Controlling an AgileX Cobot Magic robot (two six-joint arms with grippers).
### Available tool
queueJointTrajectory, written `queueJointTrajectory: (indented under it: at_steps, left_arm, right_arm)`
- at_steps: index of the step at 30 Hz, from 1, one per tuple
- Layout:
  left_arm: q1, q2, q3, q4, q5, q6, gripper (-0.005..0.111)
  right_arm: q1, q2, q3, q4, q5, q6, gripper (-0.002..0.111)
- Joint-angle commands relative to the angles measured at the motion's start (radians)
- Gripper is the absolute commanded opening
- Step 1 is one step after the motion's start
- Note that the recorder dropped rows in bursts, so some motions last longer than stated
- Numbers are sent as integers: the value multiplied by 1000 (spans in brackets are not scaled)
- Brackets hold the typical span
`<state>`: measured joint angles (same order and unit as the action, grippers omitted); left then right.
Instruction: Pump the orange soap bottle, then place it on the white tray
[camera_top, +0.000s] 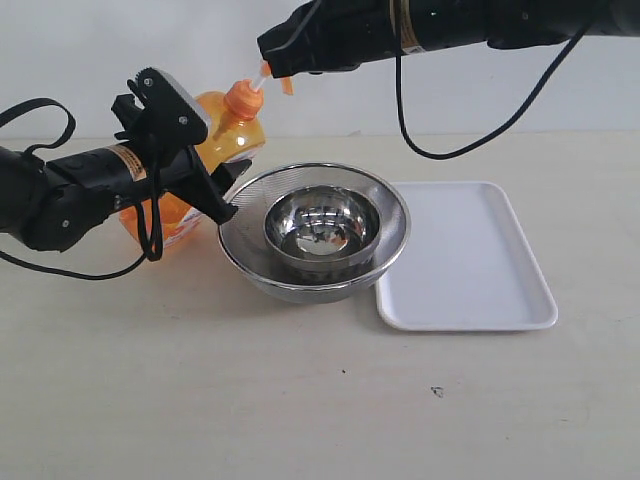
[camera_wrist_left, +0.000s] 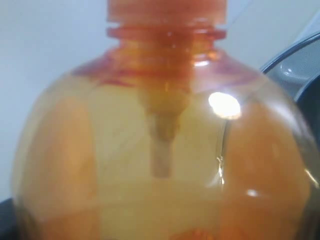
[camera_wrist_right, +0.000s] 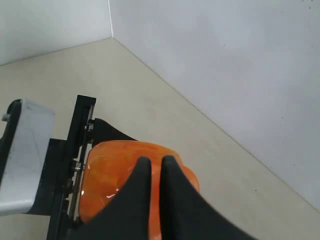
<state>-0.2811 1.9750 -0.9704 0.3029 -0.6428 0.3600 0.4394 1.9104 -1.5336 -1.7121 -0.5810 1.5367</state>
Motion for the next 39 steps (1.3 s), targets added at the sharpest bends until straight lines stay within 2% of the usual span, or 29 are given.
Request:
queueJointTrajectory:
  at_steps: [1,10,39]
  left_arm:
    - [-10,-12,-7,8,-42,-16,5]
    - [-10,-12,-7,8,-42,-16,5]
    - [-10,-12,-7,8,-39,-16,5]
  right_arm:
    - [0,14,9,-32,-15,6,0]
    - [0,-79,6,-32,93,-33,0]
    - [0,-13,8,-32,16,8,0]
